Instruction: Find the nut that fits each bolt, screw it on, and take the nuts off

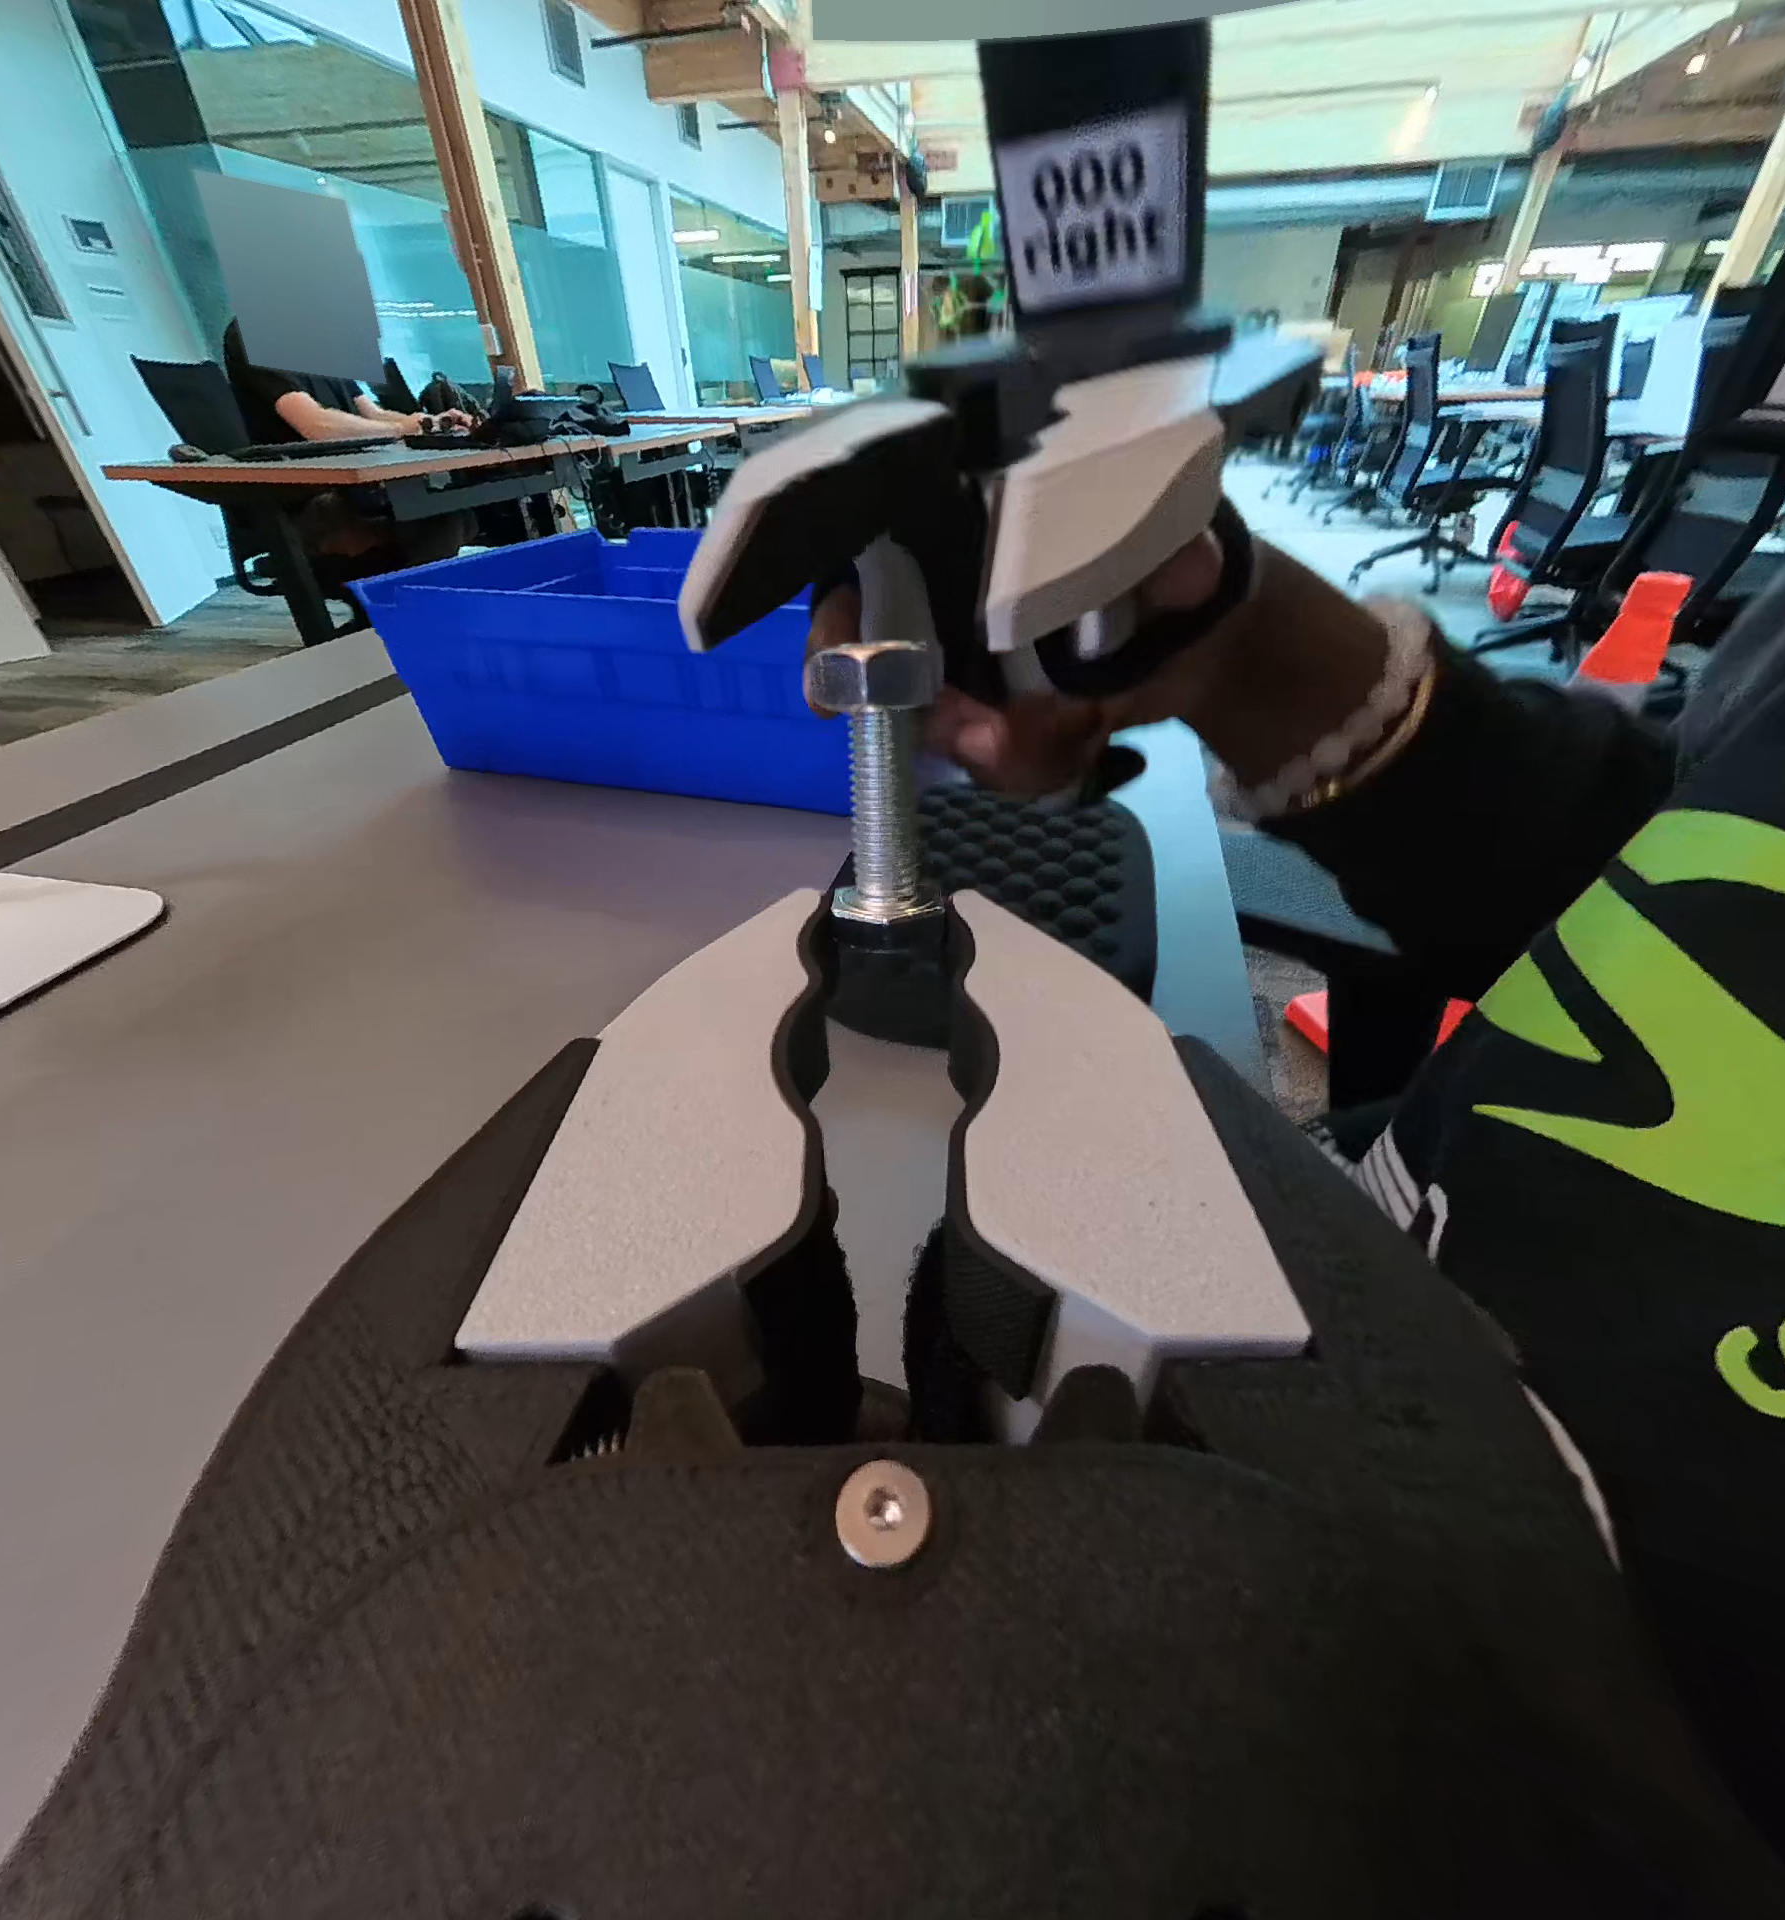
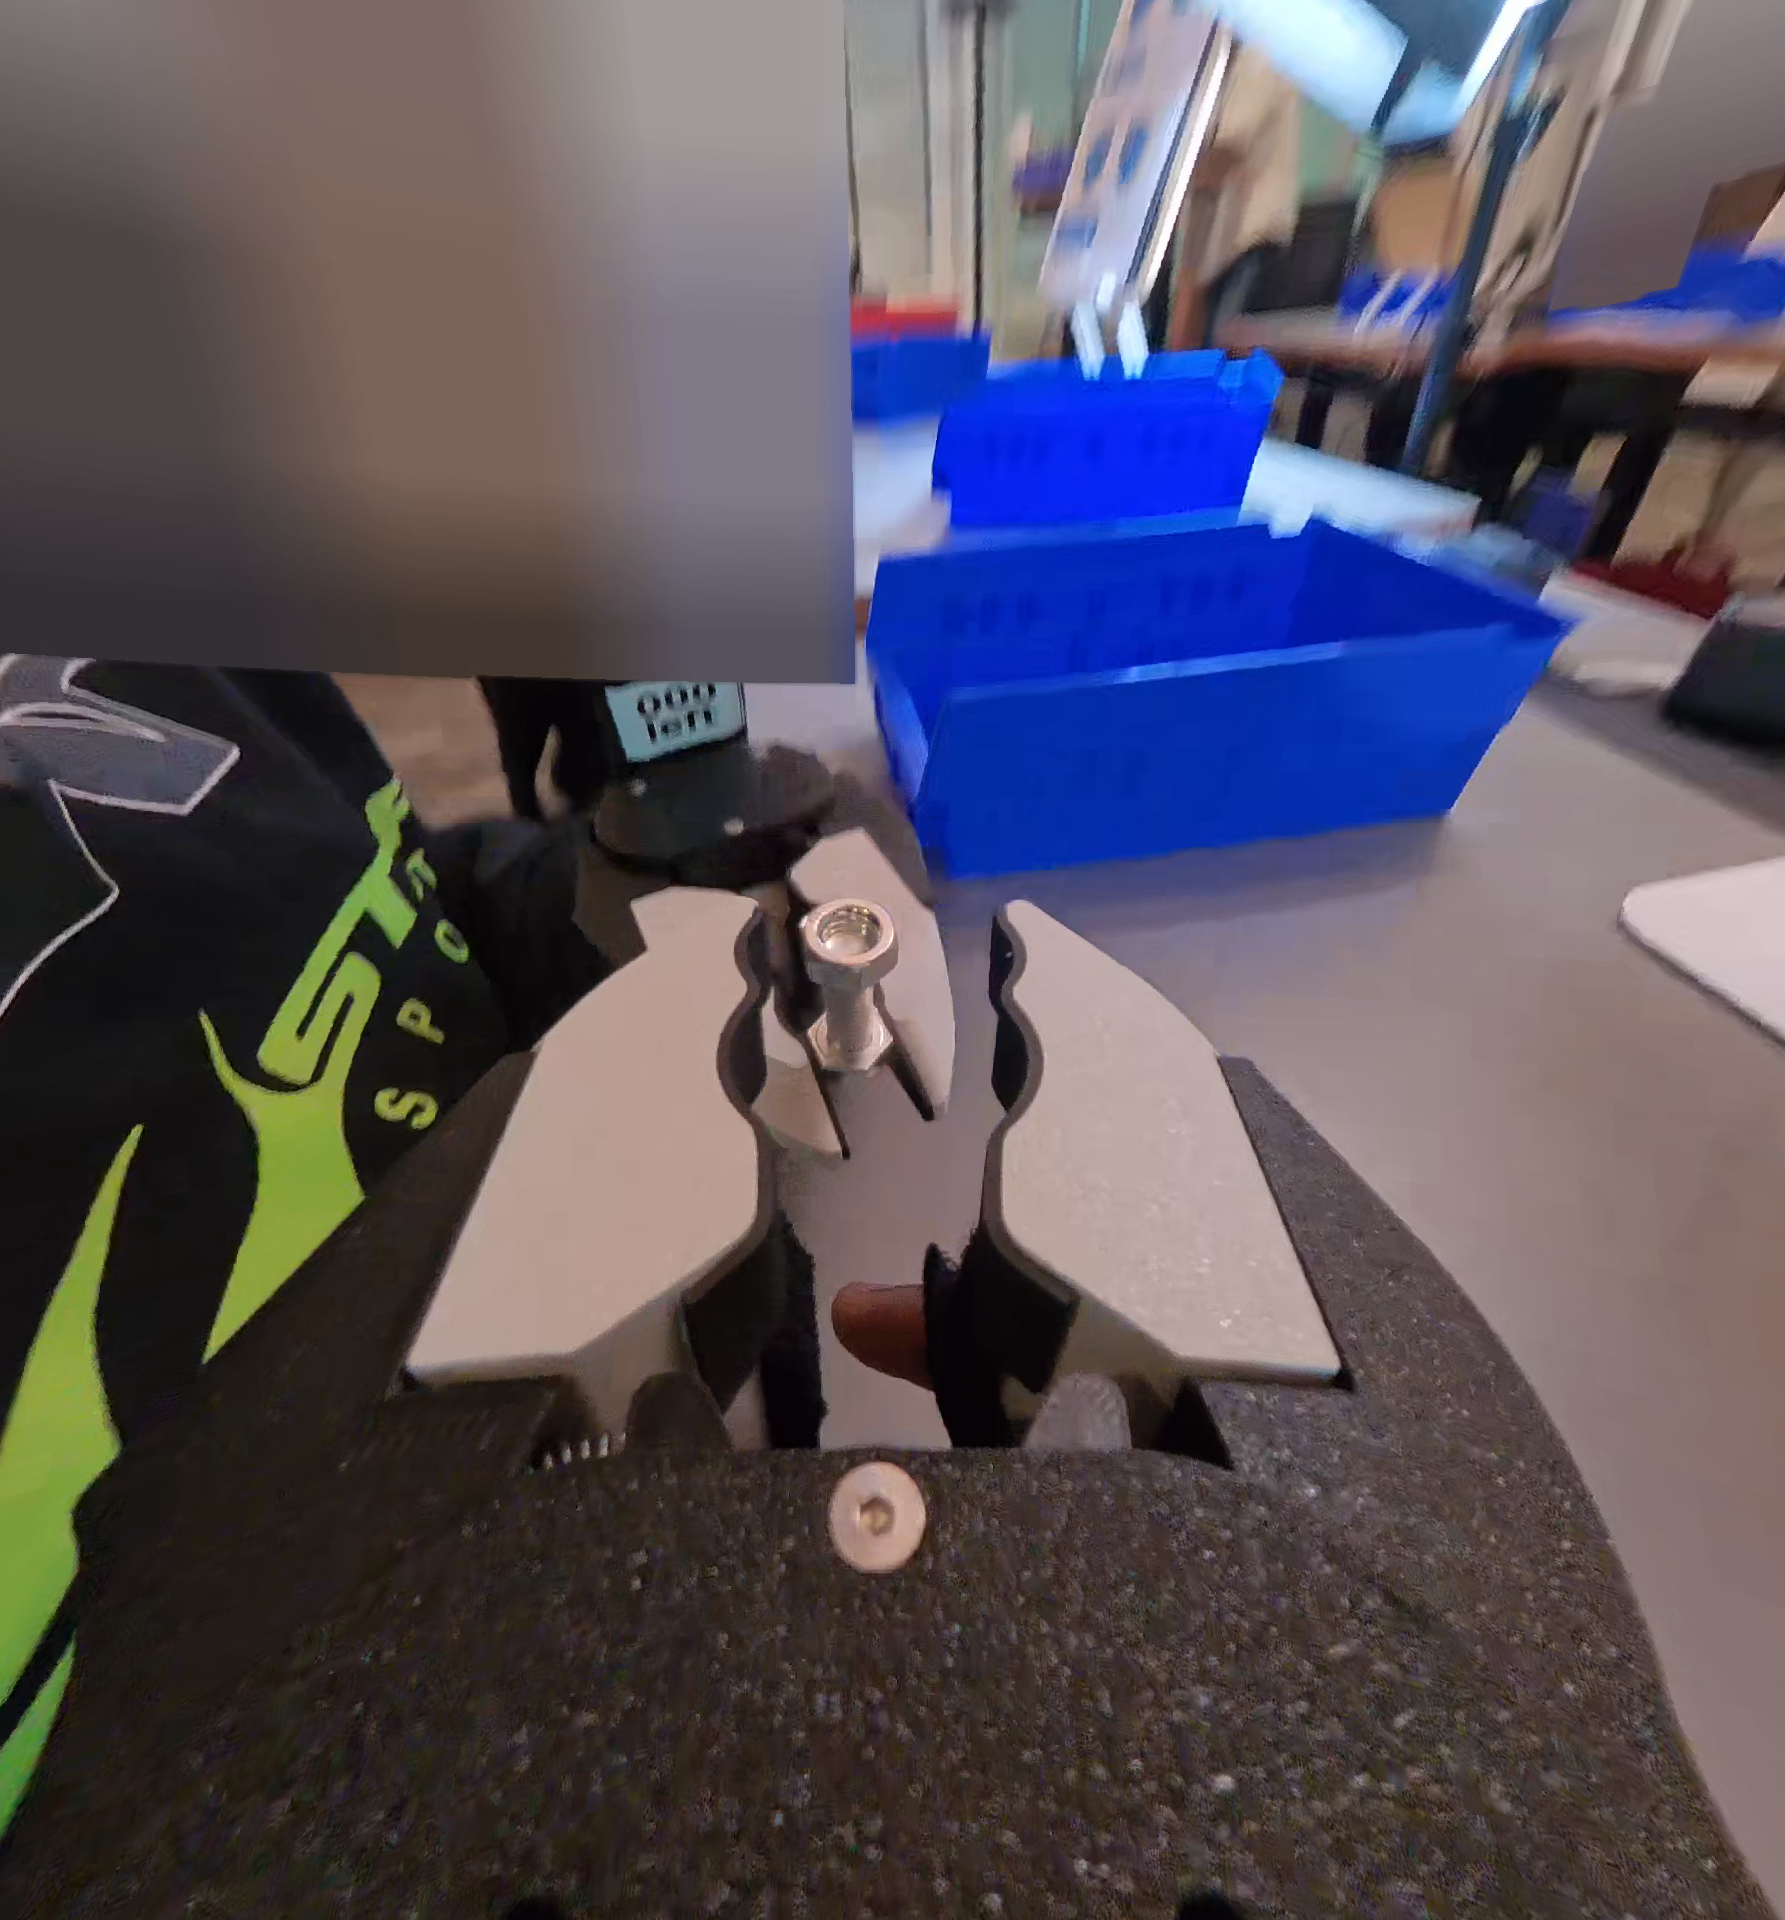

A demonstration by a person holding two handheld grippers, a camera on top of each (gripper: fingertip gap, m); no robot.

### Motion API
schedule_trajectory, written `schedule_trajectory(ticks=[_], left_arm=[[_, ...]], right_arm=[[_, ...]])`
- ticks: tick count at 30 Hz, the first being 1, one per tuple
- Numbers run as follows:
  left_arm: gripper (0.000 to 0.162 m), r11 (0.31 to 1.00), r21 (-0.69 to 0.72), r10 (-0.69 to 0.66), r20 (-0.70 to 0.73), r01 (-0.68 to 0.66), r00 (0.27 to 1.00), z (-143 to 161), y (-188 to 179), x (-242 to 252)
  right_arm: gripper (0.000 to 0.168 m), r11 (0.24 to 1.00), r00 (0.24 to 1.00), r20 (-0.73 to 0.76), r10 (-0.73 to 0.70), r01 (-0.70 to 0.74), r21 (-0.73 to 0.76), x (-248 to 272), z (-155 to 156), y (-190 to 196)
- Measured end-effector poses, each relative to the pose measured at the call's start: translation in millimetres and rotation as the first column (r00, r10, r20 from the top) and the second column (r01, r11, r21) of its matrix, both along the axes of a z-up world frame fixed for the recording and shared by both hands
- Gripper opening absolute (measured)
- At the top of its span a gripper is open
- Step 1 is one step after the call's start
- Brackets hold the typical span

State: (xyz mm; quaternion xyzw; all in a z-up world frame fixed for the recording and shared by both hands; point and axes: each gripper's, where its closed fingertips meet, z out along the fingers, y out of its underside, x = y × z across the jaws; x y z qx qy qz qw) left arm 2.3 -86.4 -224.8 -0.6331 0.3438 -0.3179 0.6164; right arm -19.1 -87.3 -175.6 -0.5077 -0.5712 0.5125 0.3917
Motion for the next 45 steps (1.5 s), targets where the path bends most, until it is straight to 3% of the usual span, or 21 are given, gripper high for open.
schedule_trajectory(ticks=[5,14,19,25,29,33,35,41,45], left_arm=[[0.018,1.000,0.010,0.007,-0.056,-0.006,0.998,-6.1,0.4,3.9],[0.018,1.000,0.012,0.005,-0.094,-0.004,0.996,-11.0,1.0,7.1],[0.018,0.999,-0.002,-0.043,-0.075,0.043,0.996,-9.6,-3.2,9.6],[0.018,0.953,-0.116,-0.281,-0.003,0.279,0.960,-9.9,-27.9,23.8],[0.018,0.836,-0.250,-0.469,0.137,0.489,0.872,-4.6,-51.5,30.2],[0.018,0.600,-0.365,-0.592,0.396,0.712,0.701,11.2,-74.8,27.2],[0.018,0.533,-0.369,-0.601,0.469,0.761,0.648,16.2,-79.1,25.9],[0.018,0.507,-0.341,-0.609,0.509,0.792,0.609,22.4,-82.5,24.2],[0.018,0.600,-0.319,-0.578,0.461,0.734,0.673,20.8,-73.6,23.4]], right_arm=[[0.040,0.988,0.932,0.351,0.094,-0.130,0.079,11.6,-15.7,-1.7],[0.022,0.934,0.771,0.612,0.176,-0.327,0.144,12.3,-21.7,-8.8],[0.018,0.871,0.762,0.611,0.216,-0.433,0.231,15.2,-21.1,-12.1],[0.018,0.716,0.722,0.601,0.343,-0.615,0.330,27.1,-21.0,-30.0],[0.018,0.605,0.691,0.589,0.419,-0.696,0.387,33.9,-18.1,-43.6],[0.018,0.527,0.703,0.533,0.470,-0.708,0.470,34.4,-9.8,-54.6],[0.018,0.514,0.712,0.513,0.479,-0.701,0.494,34.0,-7.2,-56.9],[0.017,0.519,0.735,0.457,0.501,-0.678,0.521,33.2,-1.9,-60.5],[0.024,0.608,0.775,0.408,0.483,-0.632,0.480,28.5,2.7,-56.4]])
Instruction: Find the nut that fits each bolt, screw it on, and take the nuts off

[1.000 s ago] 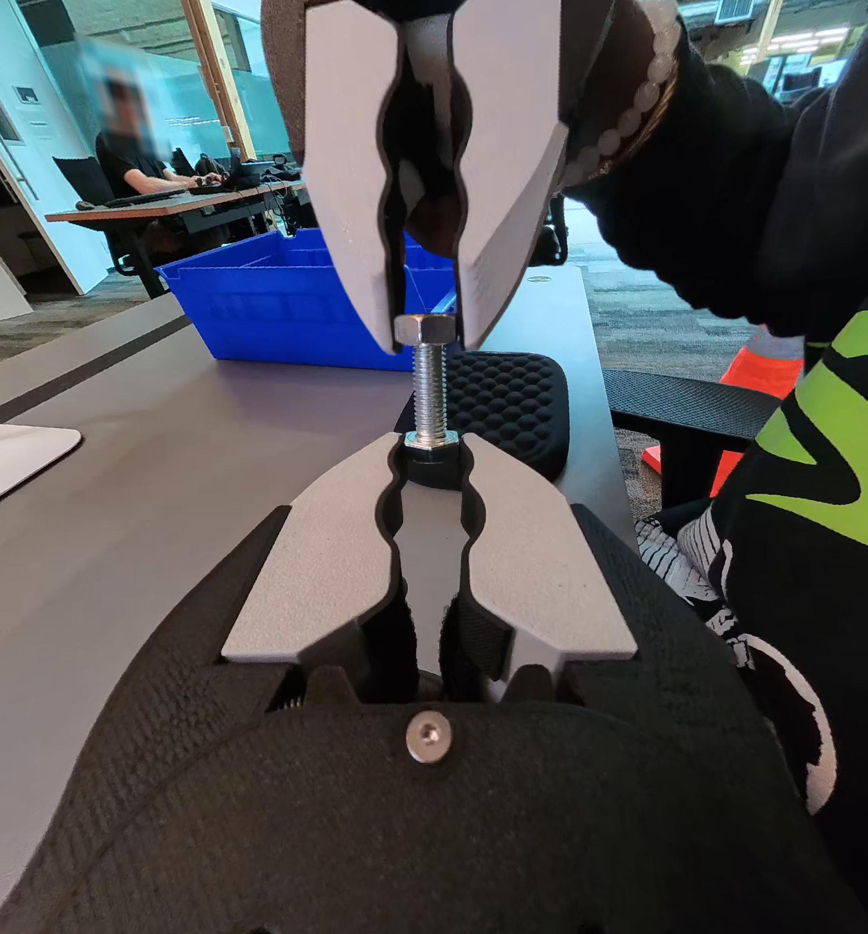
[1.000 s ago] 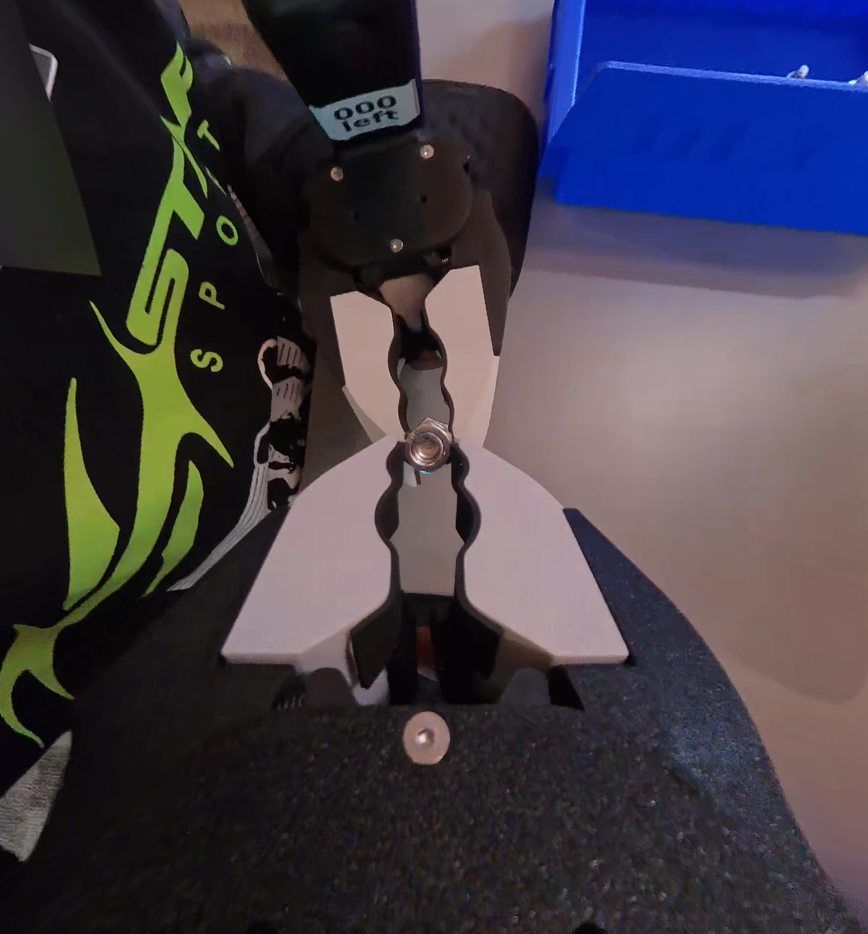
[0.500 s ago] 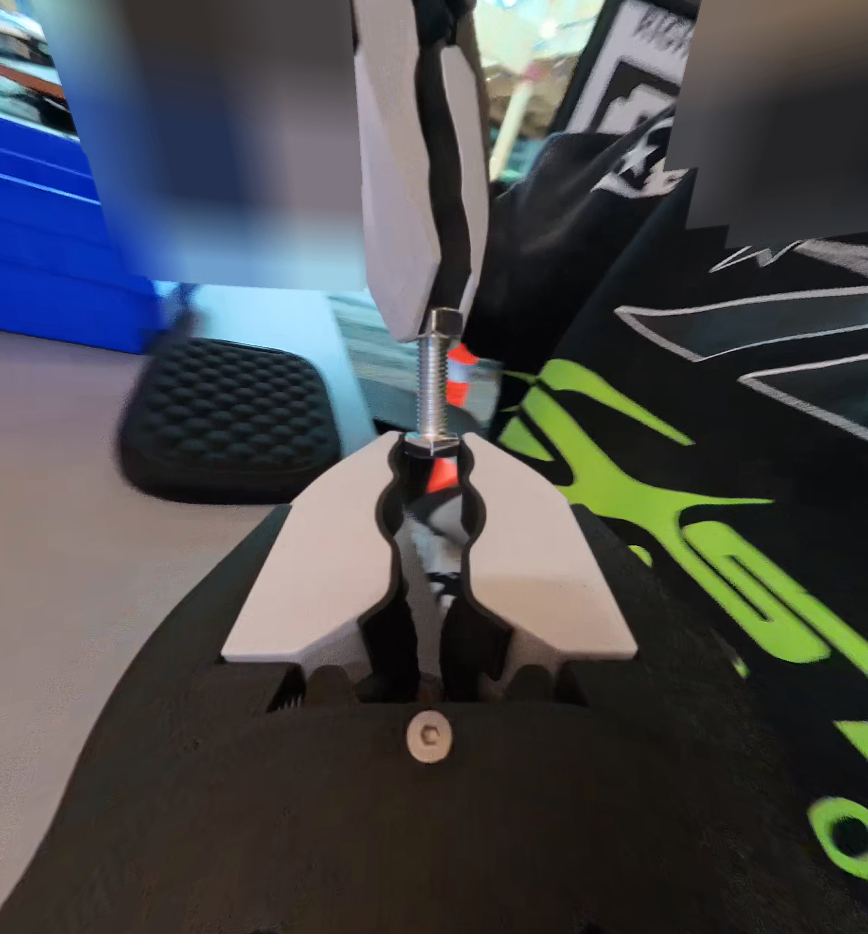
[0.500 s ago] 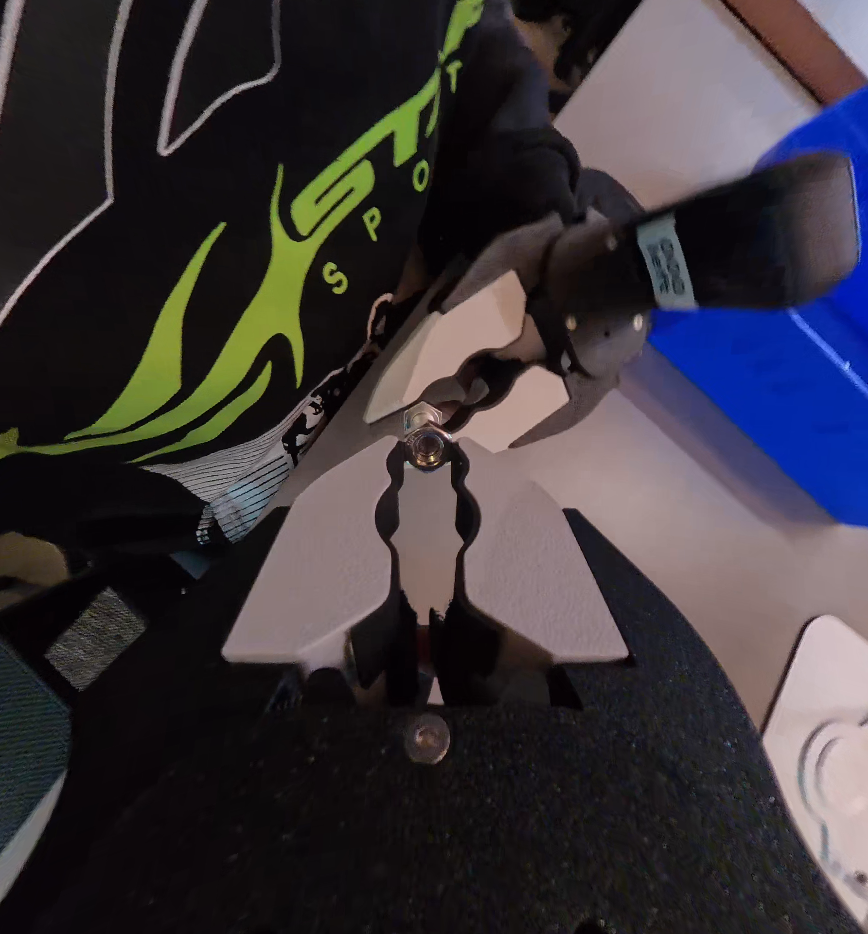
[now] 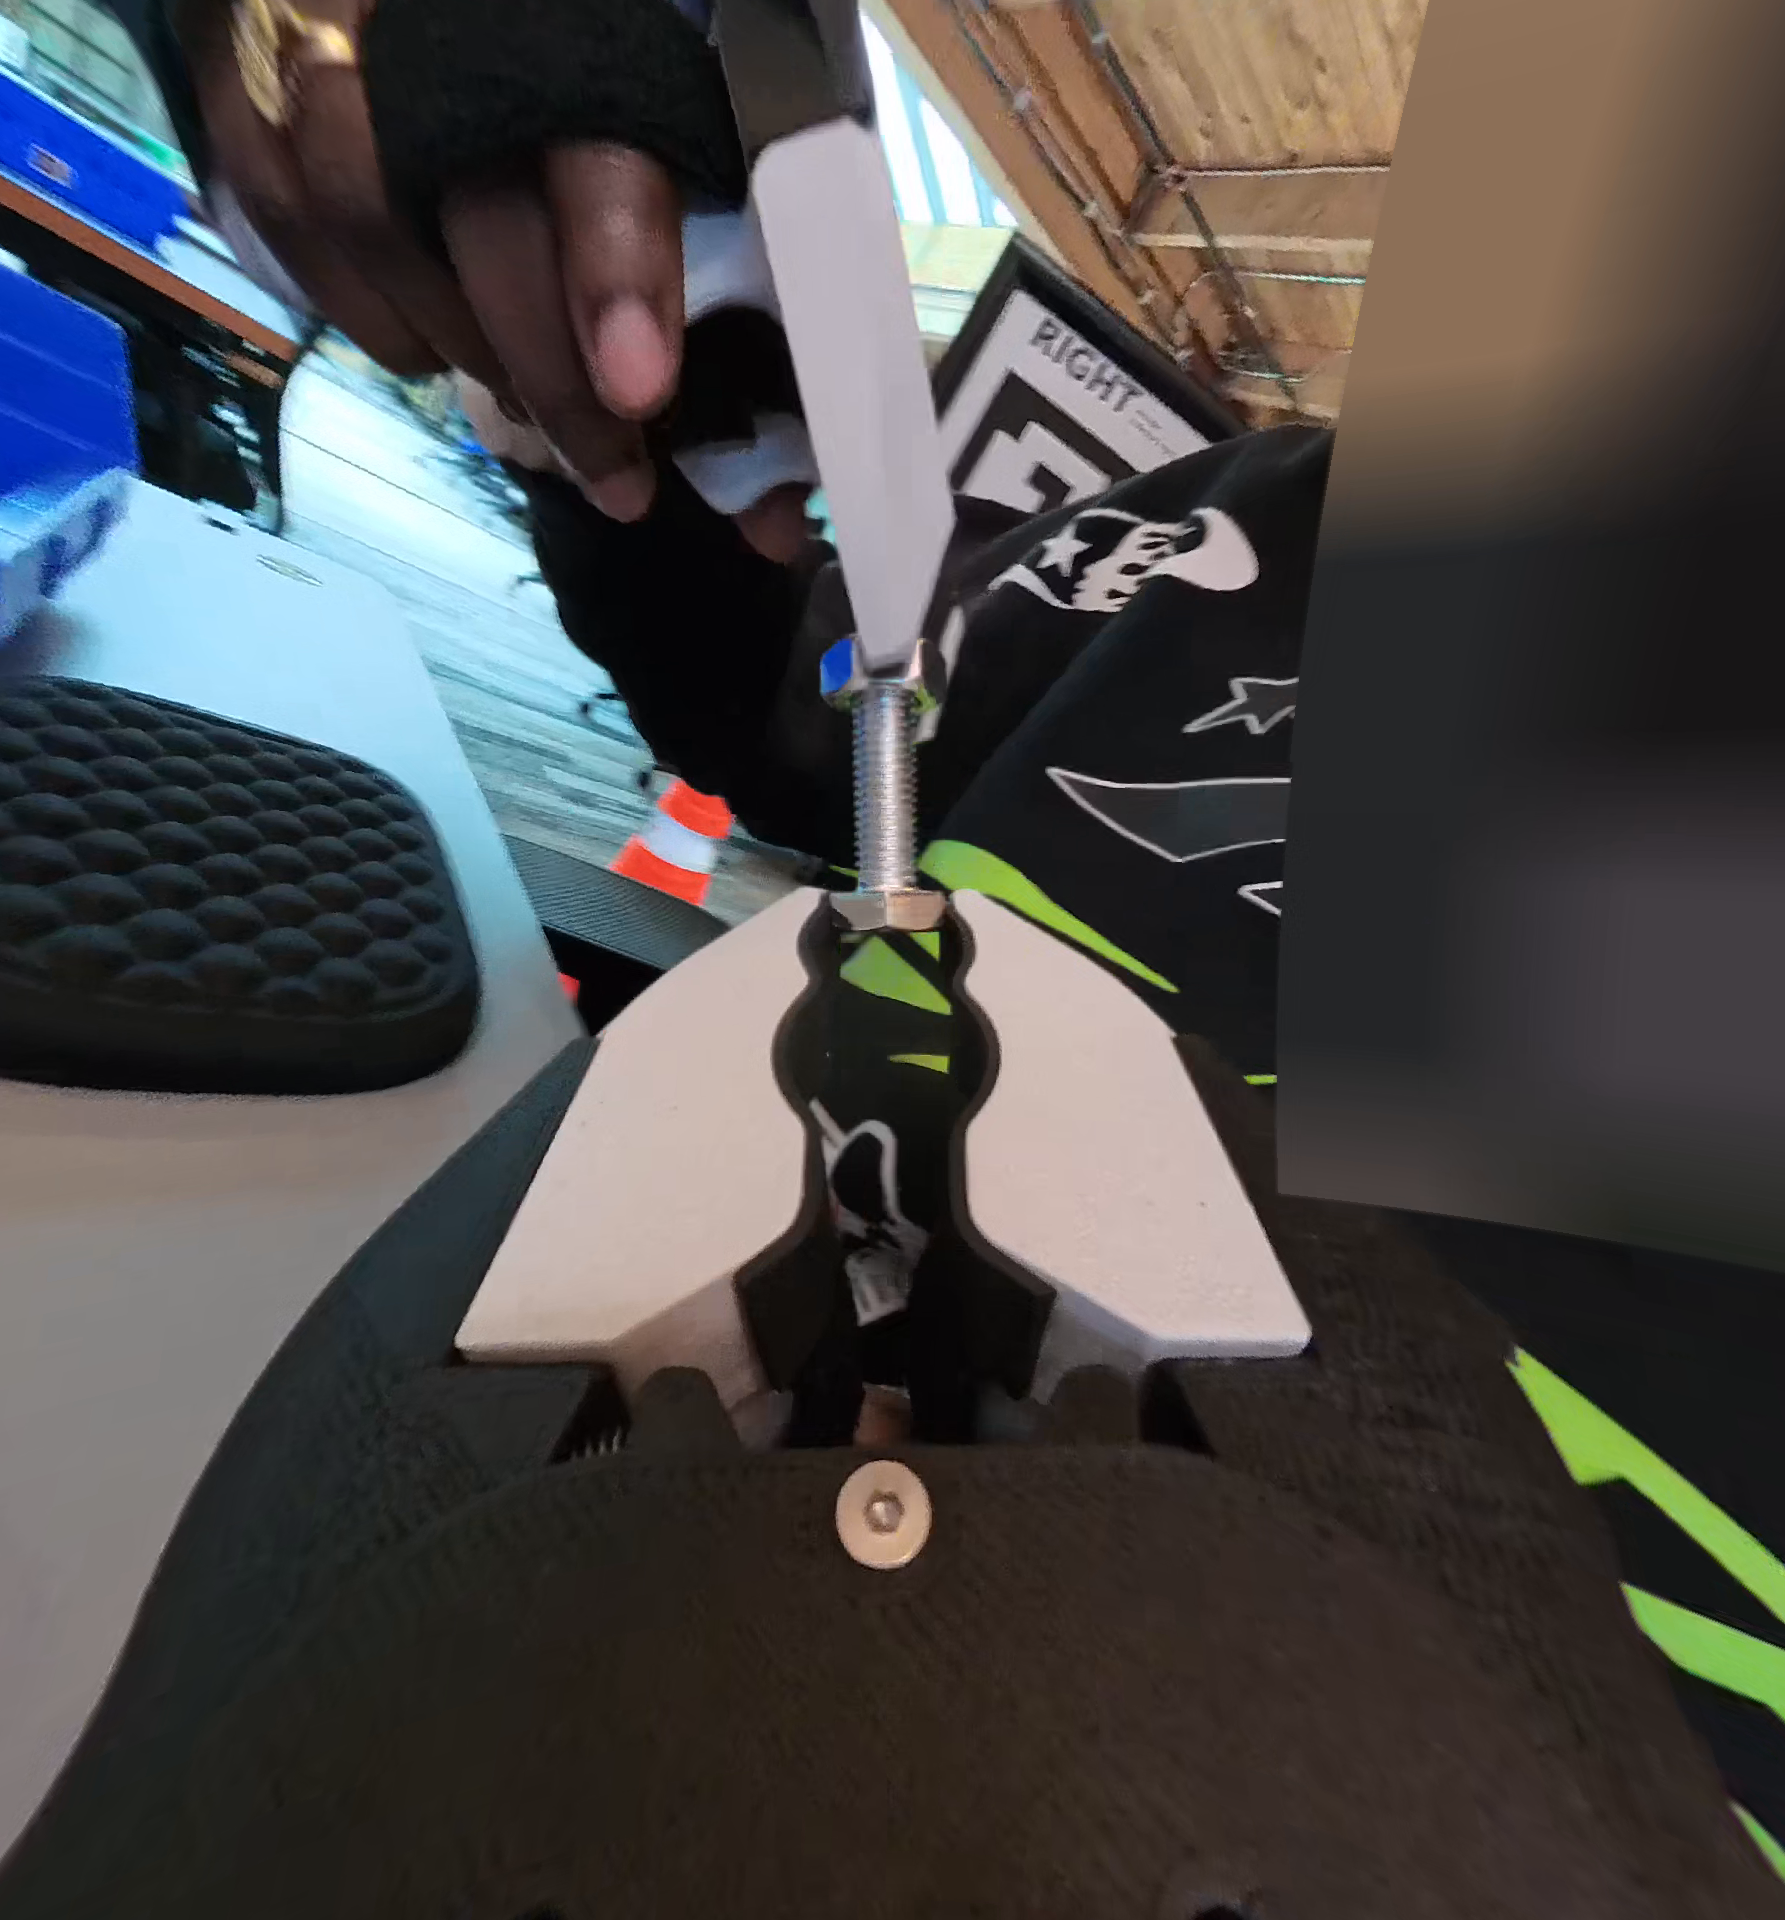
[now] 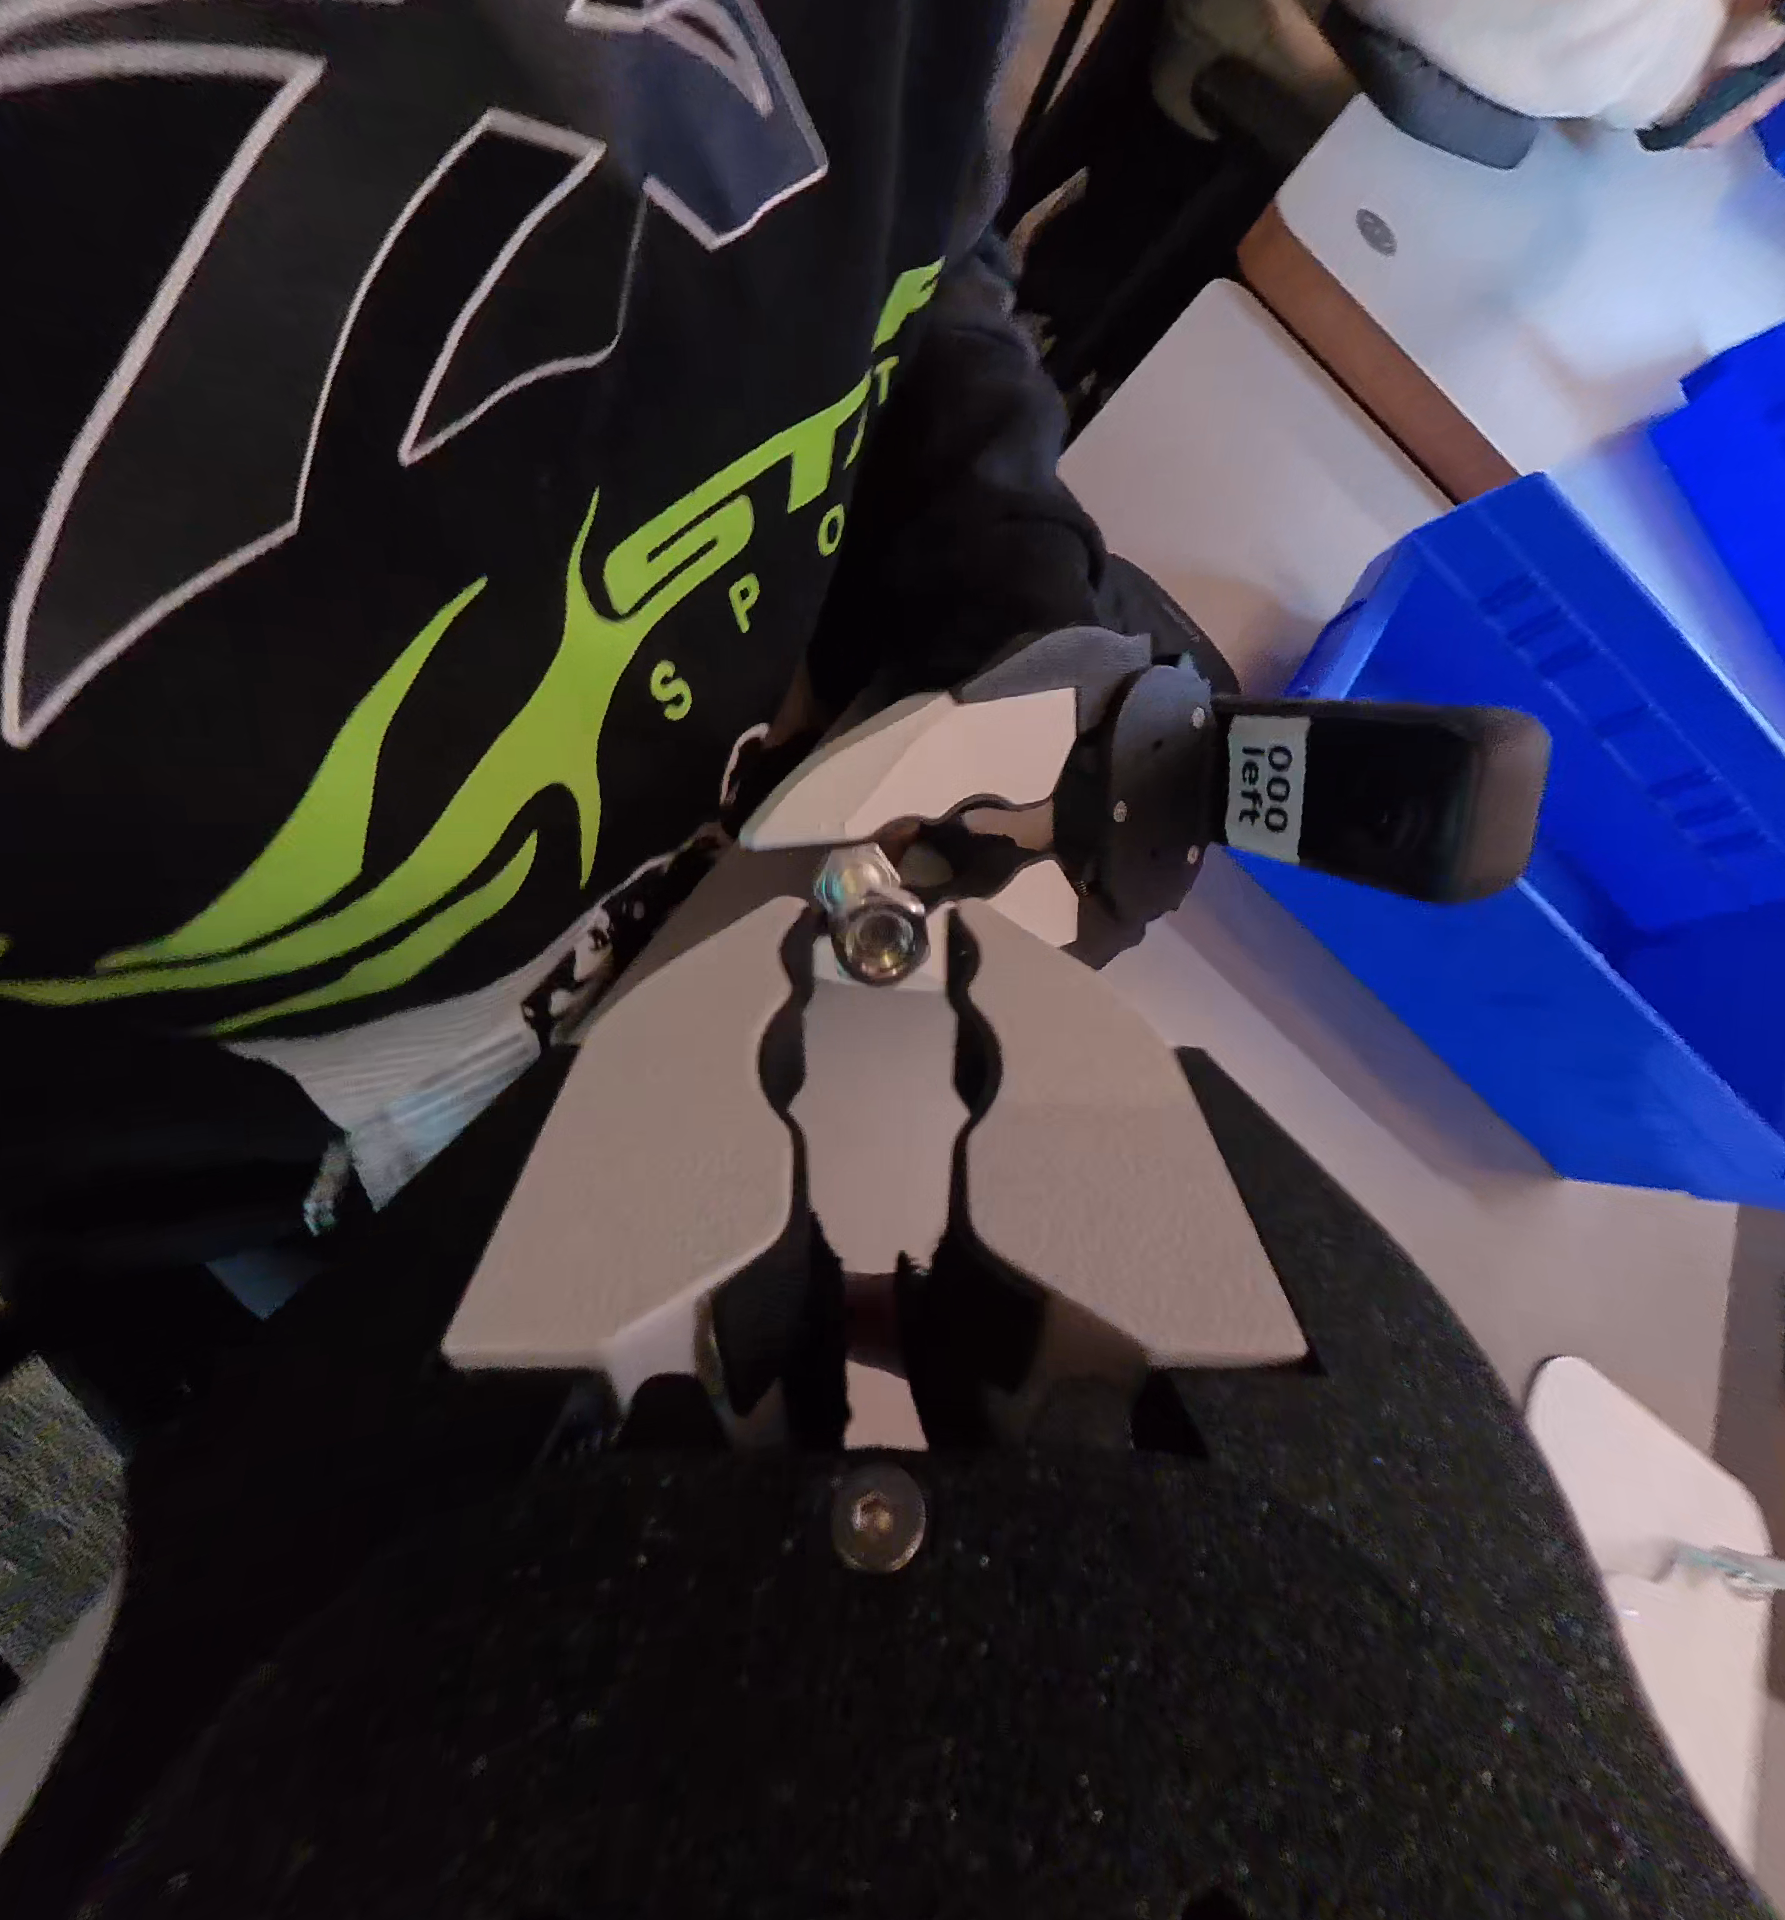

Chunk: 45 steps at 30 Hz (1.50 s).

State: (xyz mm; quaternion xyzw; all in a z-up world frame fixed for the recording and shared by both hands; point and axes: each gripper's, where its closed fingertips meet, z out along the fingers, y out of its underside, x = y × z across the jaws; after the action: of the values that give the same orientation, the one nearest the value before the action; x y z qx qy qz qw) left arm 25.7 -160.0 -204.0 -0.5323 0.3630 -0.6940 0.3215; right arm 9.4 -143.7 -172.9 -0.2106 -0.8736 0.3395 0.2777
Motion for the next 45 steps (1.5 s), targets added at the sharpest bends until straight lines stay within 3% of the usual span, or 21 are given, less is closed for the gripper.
schedule_trajectory(ticks=[2,4,7,9,12,15,23,28,31,38,42,45], left_arm=[[0.018,0.991,0.068,0.116,-0.015,-0.114,0.993,-1.6,11.1,-0.4],[0.018,0.931,0.185,0.322,-0.018,-0.314,0.946,-1.9,31.5,-3.7],[0.018,0.701,0.364,0.657,0.003,-0.613,0.754,-2.4,68.0,-19.1],[0.018,0.574,0.420,0.762,0.041,-0.703,0.647,1.3,78.0,-27.4],[0.018,0.453,0.451,0.835,0.089,-0.769,0.543,6.0,84.3,-34.4],[0.018,0.398,0.451,0.862,0.116,-0.799,0.494,9.0,86.8,-38.8],[0.018,0.368,0.482,0.873,0.114,-0.795,0.474,7.9,86.8,-40.2],[0.018,0.390,0.477,0.863,0.108,-0.787,0.493,7.3,84.6,-38.5],[0.018,0.436,0.458,0.833,0.119,-0.774,0.540,10.0,78.4,-34.1],[0.019,0.755,0.306,0.568,0.137,-0.580,0.812,17.9,42.8,-14.4],[0.018,0.901,0.188,0.360,0.183,-0.392,0.915,24.7,19.3,-7.6],[0.018,0.955,0.122,0.238,0.228,-0.271,0.944,30.5,6.5,-6.0]], right_arm=[[0.041,0.991,0.995,0.018,-0.096,0.098,-0.097,-4.8,5.5,7.2],[0.052,0.956,0.972,0.052,-0.229,0.235,-0.174,-10.9,7.9,22.6],[0.055,0.847,0.888,0.101,-0.448,0.458,-0.272,-21.7,9.0,50.5],[0.055,0.753,0.833,0.132,-0.537,0.544,-0.371,-28.4,12.8,59.6],[0.051,0.621,0.774,0.132,-0.619,0.585,-0.522,-37.4,22.2,65.9],[0.047,0.560,0.745,0.132,-0.654,0.594,-0.577,-41.7,19.3,64.3],[0.025,0.562,0.743,0.134,-0.655,0.599,-0.570,-44.9,15.1,59.6],[0.019,0.599,0.762,0.114,-0.638,0.584,-0.547,-43.2,14.0,58.0],[0.019,0.651,0.808,0.087,-0.582,0.527,-0.546,-40.0,17.0,51.5],[0.019,0.812,0.924,0.007,-0.382,0.339,-0.475,-27.6,23.8,23.2],[0.019,0.861,0.959,-0.046,-0.279,0.229,-0.454,-22.1,29.2,6.8],[0.018,0.872,0.971,-0.083,-0.224,0.162,-0.463,-19.2,33.4,-1.6]])
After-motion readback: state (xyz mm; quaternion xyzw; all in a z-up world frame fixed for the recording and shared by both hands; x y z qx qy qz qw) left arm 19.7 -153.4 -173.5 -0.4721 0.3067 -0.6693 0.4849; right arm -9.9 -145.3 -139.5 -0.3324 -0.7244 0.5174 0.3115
